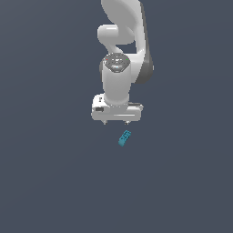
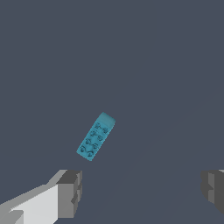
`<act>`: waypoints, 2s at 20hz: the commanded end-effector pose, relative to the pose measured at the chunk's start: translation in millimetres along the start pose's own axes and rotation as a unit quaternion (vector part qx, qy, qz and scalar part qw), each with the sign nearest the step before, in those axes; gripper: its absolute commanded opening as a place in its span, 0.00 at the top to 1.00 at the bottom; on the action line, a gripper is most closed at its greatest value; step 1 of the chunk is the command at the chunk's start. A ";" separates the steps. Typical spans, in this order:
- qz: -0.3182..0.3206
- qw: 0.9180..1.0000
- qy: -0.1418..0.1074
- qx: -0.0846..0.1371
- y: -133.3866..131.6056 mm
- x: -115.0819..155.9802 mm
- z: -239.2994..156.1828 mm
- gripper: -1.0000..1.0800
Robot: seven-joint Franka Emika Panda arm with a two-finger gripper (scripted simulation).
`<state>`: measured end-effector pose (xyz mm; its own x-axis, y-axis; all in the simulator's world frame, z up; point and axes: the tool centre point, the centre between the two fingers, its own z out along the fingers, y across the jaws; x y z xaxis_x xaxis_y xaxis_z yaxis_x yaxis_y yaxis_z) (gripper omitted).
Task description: Pick up the object and move it to a goal position.
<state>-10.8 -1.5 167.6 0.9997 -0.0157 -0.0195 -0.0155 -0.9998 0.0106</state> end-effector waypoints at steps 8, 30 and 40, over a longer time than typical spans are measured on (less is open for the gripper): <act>-0.008 1.000 0.001 -0.006 13.2 -0.7 4.0 0.04; 0.072 0.997 0.003 -0.002 -2.5 0.8 30.7 0.04; 0.185 0.983 0.006 0.004 -29.1 0.3 65.4 0.04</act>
<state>-11.2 23.0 107.2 0.9386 -0.3450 -0.0052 -0.3450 -0.9386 0.0078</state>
